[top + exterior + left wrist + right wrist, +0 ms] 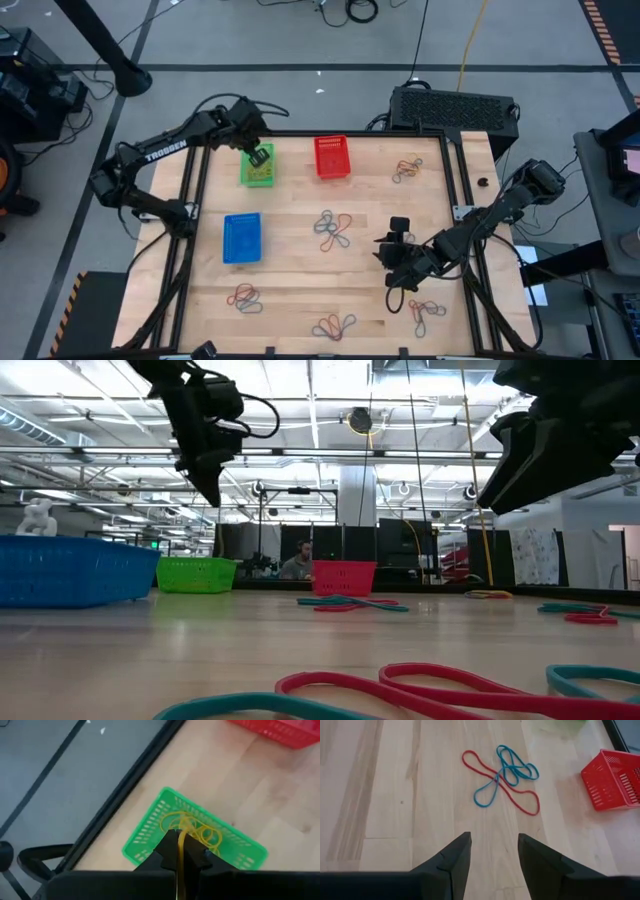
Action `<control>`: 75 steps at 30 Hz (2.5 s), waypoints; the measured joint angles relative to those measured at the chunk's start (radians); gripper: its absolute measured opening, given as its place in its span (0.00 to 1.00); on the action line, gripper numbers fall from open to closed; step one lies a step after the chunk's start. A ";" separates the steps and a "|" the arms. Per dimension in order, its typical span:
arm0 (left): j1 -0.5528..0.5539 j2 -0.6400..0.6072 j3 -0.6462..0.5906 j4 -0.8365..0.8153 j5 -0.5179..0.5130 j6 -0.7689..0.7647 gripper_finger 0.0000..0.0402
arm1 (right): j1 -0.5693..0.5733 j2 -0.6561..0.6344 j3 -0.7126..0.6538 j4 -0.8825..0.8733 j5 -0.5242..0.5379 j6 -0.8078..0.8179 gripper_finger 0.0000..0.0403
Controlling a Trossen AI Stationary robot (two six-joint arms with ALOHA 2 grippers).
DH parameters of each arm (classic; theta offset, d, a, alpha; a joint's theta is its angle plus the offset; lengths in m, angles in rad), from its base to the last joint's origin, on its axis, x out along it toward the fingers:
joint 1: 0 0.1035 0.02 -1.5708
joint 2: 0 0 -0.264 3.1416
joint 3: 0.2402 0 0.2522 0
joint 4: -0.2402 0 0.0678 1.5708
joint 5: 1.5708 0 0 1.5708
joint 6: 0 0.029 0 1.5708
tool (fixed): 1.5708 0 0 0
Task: Sort rubber bands into baskets
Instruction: Put the yellow rubber band into the green bin
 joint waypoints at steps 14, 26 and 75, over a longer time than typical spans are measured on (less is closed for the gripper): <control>-0.004 0.186 0.000 -0.066 0.021 -0.057 0.06 | 0.001 0.000 0.000 0.000 0.000 0.004 0.38; -0.004 0.190 0.000 -0.089 0.002 -0.052 0.32 | 0.001 0.000 0.000 0.000 0.000 0.006 0.38; -0.848 -0.078 -0.540 1.282 0.111 -0.116 0.35 | -1.316 0.140 0.001 -0.113 -0.368 -0.027 0.38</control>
